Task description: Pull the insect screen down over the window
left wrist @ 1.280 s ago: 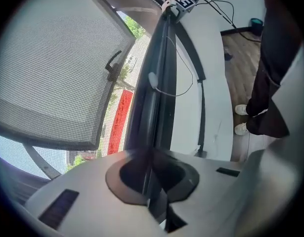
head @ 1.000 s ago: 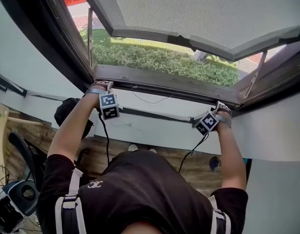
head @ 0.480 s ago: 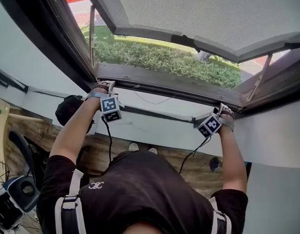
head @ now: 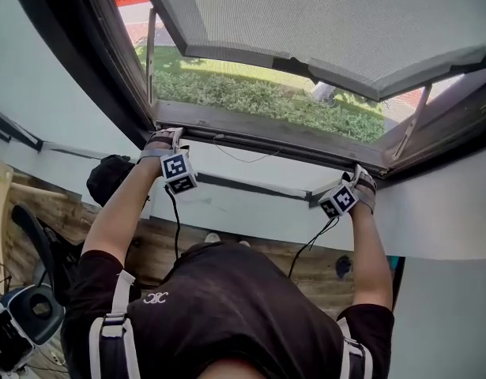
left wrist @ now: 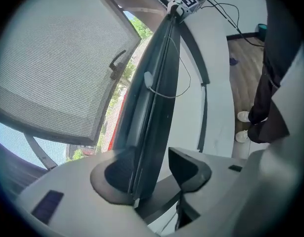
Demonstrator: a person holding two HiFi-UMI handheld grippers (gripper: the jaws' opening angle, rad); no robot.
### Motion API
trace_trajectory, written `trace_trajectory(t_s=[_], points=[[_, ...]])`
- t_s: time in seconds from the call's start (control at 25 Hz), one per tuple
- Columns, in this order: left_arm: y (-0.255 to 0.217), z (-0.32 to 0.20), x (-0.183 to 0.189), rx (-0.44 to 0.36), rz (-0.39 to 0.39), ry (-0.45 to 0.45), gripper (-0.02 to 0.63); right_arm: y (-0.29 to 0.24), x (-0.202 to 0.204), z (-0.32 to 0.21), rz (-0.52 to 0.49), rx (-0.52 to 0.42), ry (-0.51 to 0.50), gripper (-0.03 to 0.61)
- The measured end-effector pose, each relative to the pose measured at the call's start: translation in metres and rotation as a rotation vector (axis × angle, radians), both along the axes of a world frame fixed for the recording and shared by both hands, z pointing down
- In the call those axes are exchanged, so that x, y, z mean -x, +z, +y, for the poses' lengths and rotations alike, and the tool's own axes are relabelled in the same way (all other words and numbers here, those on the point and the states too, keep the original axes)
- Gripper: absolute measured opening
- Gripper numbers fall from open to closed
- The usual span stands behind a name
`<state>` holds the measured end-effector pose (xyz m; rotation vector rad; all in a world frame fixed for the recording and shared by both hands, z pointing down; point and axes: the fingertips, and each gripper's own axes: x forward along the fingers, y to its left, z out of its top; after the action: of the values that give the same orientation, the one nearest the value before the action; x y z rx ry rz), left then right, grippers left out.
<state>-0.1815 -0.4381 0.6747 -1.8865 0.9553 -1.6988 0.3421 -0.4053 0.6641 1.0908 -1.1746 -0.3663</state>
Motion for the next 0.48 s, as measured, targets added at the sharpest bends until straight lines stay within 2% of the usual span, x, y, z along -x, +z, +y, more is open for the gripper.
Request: trace_trajectory(t_s=[0.08, 0.12, 0.2, 0.32, 0.36, 0.48], points=[[-0.004, 0.0, 0.002, -0.014, 0.014, -0.007, 0.234, -0.003, -0.003, 0.001, -0.034, -0.034, 0.002, 0.209], [-0.007, 0.0, 0.002, -0.026, 0.036, -0.014, 0.225, -0.008, -0.002, 0.001, -0.084, -0.07, 0.004, 0.207], [-0.019, 0.0, 0.0, -0.055, 0.129, -0.05, 0.194, -0.026, 0.012, 0.005, -0.254, -0.153, 0.023, 0.165], [-0.046, 0.007, -0.012, -0.083, 0.38, -0.15, 0.106, -0.056, 0.047, 0.016, -0.591, -0.246, 0.073, 0.031], [-0.054, 0.01, -0.016, -0.092, 0.472, -0.183, 0.076, -0.061, 0.06, 0.02, -0.697, -0.259, 0.081, 0.008], [-0.088, 0.016, -0.033, -0.147, 0.711, -0.253, 0.014, -0.074, 0.098, 0.025, -0.967, -0.312, 0.101, 0.008]])
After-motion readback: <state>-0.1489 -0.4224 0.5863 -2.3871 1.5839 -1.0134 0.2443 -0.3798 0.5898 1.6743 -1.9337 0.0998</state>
